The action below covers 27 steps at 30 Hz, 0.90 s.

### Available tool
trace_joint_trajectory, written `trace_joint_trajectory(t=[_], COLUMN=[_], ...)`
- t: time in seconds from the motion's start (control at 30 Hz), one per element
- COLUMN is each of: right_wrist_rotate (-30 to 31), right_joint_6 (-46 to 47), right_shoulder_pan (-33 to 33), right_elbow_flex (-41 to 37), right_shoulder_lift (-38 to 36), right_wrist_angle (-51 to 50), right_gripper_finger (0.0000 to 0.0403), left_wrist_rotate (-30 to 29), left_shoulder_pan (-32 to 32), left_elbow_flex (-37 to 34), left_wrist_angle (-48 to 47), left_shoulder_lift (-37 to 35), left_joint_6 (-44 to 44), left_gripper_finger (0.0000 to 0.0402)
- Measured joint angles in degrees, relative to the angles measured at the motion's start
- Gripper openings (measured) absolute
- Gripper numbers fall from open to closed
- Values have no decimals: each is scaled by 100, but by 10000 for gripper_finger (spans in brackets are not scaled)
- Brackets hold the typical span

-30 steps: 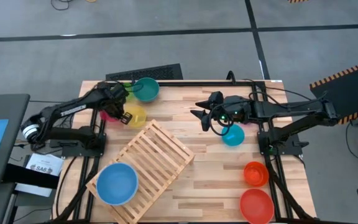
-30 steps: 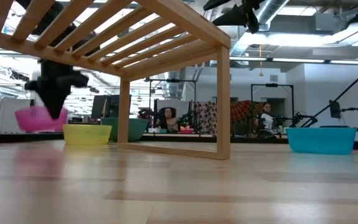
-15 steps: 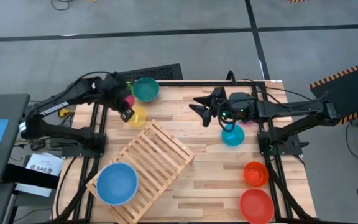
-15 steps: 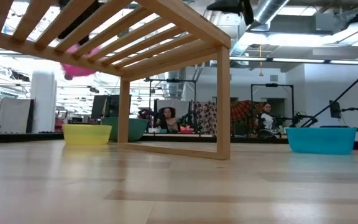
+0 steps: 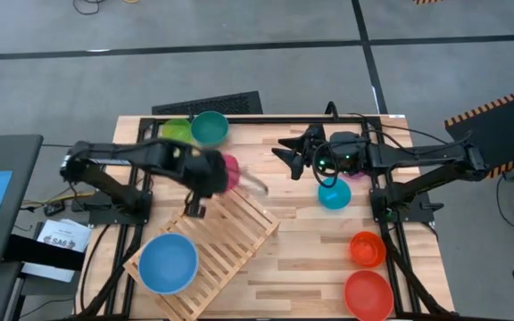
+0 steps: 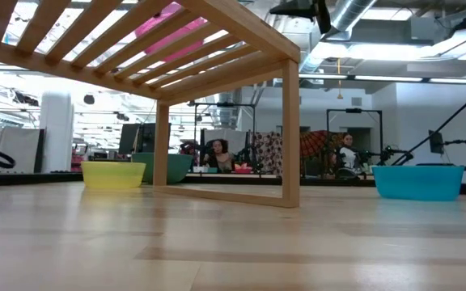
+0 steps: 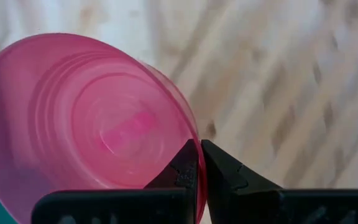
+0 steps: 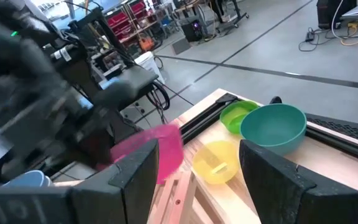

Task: Place and stack bowls onto a shelf
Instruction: Put the small red bowl on the shelf

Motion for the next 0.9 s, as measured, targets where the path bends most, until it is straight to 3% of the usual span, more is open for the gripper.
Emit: trace_joint_trajectory(t=[0.33, 0.53, 0.9], right_wrist_rotate=[1, 4, 140], right_joint_6=[0, -2, -1], right_shoulder_pan=[0, -39, -76], right_elbow_flex=[0, 0, 0], right_shoulder_lift=[0, 0, 2], right_wrist_angle=[-12, -11, -12], right_gripper_finger=[249, 249, 249], left_wrist_rotate=[-189, 20, 238], left_shoulder_pan=[-862, -1058, -1062], left_elbow_flex=[-2, -96, -131], left_wrist_angle=[35, -50, -89], left_shoulder_lift=[270, 270, 266], left_joint_6=[2153, 2367, 1975], left_gripper_finger=[0, 0, 0])
